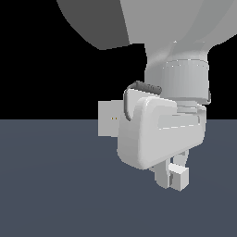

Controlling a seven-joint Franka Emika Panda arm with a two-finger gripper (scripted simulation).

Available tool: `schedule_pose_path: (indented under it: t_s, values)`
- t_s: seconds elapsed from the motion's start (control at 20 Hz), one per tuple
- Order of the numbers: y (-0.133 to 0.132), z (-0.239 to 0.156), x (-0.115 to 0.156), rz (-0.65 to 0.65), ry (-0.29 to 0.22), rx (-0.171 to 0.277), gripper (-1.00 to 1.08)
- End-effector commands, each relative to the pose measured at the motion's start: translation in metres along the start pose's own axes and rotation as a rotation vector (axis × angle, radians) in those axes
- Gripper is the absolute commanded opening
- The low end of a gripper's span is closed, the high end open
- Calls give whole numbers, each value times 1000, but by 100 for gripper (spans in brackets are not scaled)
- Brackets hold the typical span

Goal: Plug the charger into the wall socket.

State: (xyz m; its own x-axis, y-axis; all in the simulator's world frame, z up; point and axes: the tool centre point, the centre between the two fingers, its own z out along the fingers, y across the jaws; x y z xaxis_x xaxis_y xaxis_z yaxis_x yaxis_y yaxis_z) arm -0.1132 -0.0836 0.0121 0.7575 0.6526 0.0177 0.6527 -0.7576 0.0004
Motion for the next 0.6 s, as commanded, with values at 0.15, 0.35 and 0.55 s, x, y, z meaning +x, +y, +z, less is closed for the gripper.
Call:
schedule_pose_path:
  t_s: [0.15,0.35,0.55]
  values:
    - [0,0,0,1,0,0,-100]
    - [-2,-1,1,16,0,0,-100]
    - [-6,-4,5,51,0,-1,-100]
